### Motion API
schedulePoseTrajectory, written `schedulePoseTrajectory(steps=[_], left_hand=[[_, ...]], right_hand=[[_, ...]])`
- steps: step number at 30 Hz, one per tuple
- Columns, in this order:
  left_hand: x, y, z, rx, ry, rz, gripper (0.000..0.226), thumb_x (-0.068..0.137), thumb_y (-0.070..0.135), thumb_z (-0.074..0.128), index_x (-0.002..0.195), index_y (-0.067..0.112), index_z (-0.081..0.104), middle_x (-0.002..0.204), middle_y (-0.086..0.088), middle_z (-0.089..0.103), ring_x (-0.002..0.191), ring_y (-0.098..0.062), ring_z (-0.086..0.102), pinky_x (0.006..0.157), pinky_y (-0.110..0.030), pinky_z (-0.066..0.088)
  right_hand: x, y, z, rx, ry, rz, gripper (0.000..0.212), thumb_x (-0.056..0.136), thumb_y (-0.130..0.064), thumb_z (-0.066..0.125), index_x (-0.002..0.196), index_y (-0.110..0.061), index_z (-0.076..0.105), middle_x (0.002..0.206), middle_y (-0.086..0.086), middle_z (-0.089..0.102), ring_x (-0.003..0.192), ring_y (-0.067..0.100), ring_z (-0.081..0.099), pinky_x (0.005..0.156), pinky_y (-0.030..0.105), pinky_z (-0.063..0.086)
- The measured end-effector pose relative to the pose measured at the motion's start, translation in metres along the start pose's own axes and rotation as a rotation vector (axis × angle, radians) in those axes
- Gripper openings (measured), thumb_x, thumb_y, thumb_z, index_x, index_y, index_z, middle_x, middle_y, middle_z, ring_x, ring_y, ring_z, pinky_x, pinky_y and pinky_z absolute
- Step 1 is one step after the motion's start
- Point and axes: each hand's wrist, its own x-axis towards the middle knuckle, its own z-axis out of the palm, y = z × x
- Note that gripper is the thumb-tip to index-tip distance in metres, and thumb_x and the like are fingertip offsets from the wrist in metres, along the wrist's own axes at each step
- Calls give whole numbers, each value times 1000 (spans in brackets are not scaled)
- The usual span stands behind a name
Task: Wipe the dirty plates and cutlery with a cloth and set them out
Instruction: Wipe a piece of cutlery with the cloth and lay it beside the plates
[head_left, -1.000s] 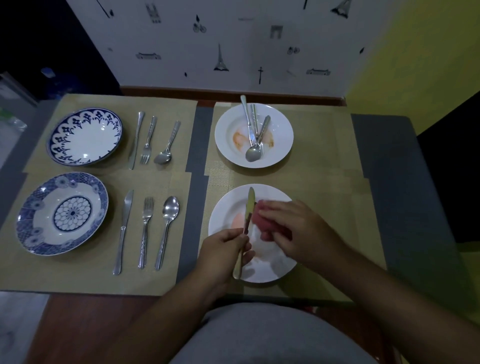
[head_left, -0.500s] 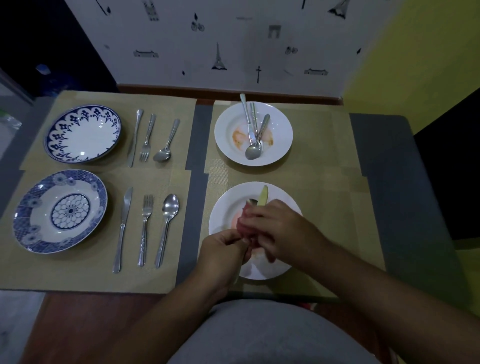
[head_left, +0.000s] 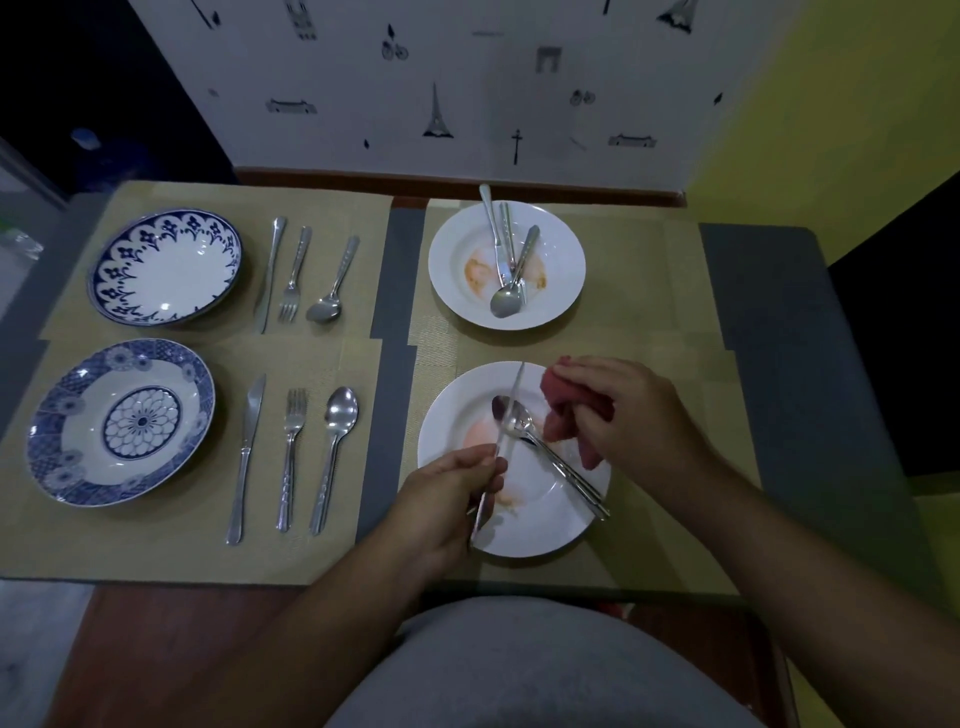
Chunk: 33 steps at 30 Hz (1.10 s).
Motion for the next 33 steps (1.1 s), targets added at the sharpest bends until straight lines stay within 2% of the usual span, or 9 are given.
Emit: schedulePoseTrajectory(steps=[4,6,12,15,17,21,26,31,33], left_hand=[[4,-2,11,178,7,-1,19,87,7,74,105,14,78,100,-8,76,96,-22,65,77,-34,55],[5,-1,22,258,-10,22,19,88,10,74,106,14,78,100,-10,75,94,-22,66,70,-32,55],[13,-16,89,440,-113,100,17,88,-4,68,105,-1,71,93,-22,74,74,-26,70,65,-32,60],[16,-28,125,537,-120,147,9,86,-7,69,92,0,72,90,-30,72,67,-31,67,64,-38,57],[23,-38,145,617,-83,198,12,84,-2,71,82,9,72,83,-22,74,62,-27,67,56,-32,56],[44,-61,171,838,1,348,16,80,7,76,86,18,67,82,-3,73,73,-17,69,59,-24,54],[64,-82,178,986,56,422,12,88,9,73,92,20,70,91,1,73,78,-9,65,57,-7,40],[72,-92,178,1076,84,452,11,87,8,74,97,13,74,93,0,71,79,-10,65,71,-15,48],[74,-95,177,1110,94,468,9,87,7,73,93,15,72,89,1,69,74,-7,63,64,-10,45]], right_hand=[[-19,8,-5,-71,39,40,48,82,1,66,124,-23,66,121,-6,66,106,6,63,91,37,55],[-28,13,-10,-118,65,65,50,81,-1,67,124,-26,66,125,-13,62,115,2,55,100,29,48],[-64,43,-47,-108,168,191,48,81,-1,70,122,-26,69,124,-16,62,115,-2,55,99,14,43],[-81,63,-66,-87,206,266,47,82,-4,71,122,-27,68,126,-14,62,116,-2,56,99,17,46],[-92,74,-77,-88,211,287,47,82,-5,72,123,-27,68,126,-14,62,117,-1,56,101,22,47],[-107,92,-92,-94,207,328,48,82,-5,72,124,-28,67,125,-17,61,117,1,55,103,24,46],[-118,111,-97,-60,139,385,50,85,-11,71,128,-35,62,129,-19,57,120,0,50,104,27,46],[-118,117,-101,-43,102,393,50,86,-12,70,128,-36,61,131,-19,56,122,2,49,104,27,45],[-117,119,-101,-37,91,393,50,86,-12,70,129,-35,61,131,-18,56,122,3,49,105,31,46]])
